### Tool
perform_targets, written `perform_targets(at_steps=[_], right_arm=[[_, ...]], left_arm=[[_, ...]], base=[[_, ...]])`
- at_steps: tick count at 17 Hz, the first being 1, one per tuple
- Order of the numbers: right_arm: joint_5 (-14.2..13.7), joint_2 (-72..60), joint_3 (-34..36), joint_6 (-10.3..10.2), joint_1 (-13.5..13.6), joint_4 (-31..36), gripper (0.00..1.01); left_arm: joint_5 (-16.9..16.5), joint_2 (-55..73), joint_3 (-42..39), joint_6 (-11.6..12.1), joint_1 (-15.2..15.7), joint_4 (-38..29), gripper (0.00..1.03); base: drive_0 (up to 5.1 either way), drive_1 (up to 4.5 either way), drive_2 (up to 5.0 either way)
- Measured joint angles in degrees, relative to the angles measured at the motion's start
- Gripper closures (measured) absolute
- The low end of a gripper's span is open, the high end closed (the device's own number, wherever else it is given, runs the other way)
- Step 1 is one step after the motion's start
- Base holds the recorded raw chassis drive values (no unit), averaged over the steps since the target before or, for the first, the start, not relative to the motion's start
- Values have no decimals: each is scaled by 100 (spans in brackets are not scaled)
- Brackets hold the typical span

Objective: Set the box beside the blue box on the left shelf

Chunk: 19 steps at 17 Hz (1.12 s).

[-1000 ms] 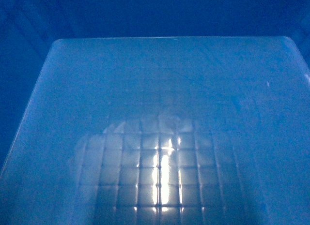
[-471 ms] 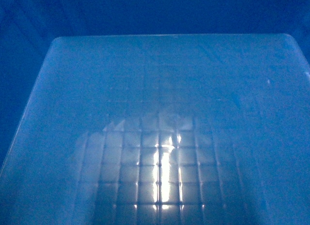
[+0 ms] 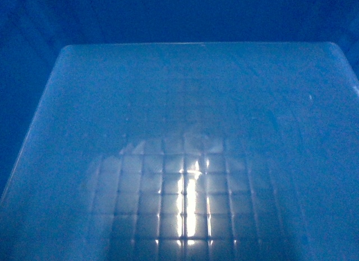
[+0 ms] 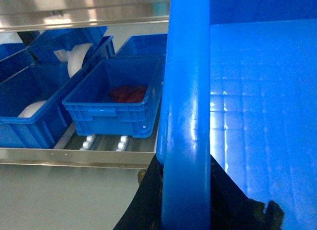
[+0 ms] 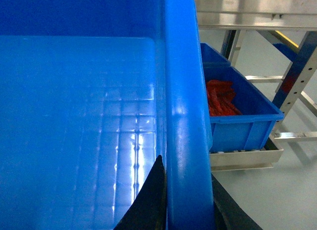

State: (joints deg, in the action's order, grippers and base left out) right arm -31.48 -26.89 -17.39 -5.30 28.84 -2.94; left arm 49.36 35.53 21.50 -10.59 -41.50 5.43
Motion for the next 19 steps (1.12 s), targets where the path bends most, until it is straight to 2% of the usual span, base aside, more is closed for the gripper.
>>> perform_targets(at_steps=[19], right_arm=[[7, -4, 13, -7, 0, -33, 91]], left_arm=[[-9, 4, -11, -11, 0, 33, 88]], base=[[0, 0, 0]])
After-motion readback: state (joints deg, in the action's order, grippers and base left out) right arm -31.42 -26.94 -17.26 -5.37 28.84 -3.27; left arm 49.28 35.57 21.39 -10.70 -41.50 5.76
